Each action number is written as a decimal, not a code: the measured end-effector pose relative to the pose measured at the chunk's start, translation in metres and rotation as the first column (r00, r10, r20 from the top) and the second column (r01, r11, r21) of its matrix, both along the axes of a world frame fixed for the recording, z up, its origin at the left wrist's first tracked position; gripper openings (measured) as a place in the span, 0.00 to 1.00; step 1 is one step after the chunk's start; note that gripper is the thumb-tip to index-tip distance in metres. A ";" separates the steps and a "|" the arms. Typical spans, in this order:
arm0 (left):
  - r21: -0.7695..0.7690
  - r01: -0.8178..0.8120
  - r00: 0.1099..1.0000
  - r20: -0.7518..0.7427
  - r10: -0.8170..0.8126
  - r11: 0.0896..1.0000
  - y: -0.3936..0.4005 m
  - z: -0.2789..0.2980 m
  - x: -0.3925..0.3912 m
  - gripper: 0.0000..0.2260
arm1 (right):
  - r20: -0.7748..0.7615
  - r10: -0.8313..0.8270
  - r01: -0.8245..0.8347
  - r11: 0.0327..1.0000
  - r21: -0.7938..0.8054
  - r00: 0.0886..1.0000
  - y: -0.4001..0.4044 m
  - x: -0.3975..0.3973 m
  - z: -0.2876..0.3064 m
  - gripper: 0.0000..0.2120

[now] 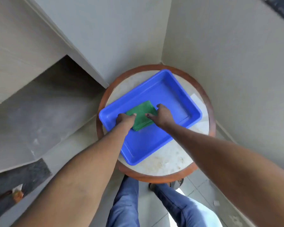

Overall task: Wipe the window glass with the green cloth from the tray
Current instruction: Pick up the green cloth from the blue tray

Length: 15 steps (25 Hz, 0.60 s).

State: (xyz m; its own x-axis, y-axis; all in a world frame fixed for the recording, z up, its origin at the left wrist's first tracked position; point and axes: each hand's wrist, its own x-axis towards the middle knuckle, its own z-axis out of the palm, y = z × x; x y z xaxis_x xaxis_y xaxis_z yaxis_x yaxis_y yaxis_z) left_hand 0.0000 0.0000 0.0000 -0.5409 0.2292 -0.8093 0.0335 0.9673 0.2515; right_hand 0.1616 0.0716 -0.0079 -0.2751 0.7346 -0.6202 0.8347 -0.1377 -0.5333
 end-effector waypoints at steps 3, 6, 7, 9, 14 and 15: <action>0.074 -0.010 0.999 0.033 0.008 0.997 0.006 -0.013 -0.003 0.37 | 0.041 -0.062 0.062 0.998 0.009 0.997 0.004 -0.014 -0.019 0.28; 0.184 -0.061 0.994 0.097 0.044 0.981 0.010 -0.010 0.000 0.30 | -0.047 -0.272 0.260 0.948 -0.182 0.961 0.006 -0.012 -0.018 0.13; 0.239 -0.062 0.994 0.104 0.038 0.969 0.013 -0.004 0.000 0.28 | -0.118 -0.379 0.336 0.900 -0.279 0.918 0.008 -0.006 -0.013 0.12; 0.348 -0.034 0.993 0.119 -0.008 0.937 0.024 0.022 0.007 0.26 | -0.249 -0.548 0.418 0.802 -0.425 0.798 0.015 0.014 0.013 0.08; 0.625 0.031 0.963 0.189 -0.191 0.780 0.092 0.146 0.059 0.14 | -0.529 -0.726 0.480 0.687 -0.546 0.439 0.061 0.082 0.141 0.06; 0.684 0.045 0.958 0.178 -0.225 0.729 0.112 0.183 0.073 0.13 | -0.583 -0.719 0.493 0.689 -0.531 0.377 0.075 0.099 0.178 0.09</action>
State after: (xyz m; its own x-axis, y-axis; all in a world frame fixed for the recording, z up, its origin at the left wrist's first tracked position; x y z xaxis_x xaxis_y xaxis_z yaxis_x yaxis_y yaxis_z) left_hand 0.0733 0.1116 0.1833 -0.2786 0.8123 -0.5124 0.0040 0.5345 0.8452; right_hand 0.2602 0.1464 0.1701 -0.2276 0.7582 -0.6110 -0.1708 -0.6488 -0.7415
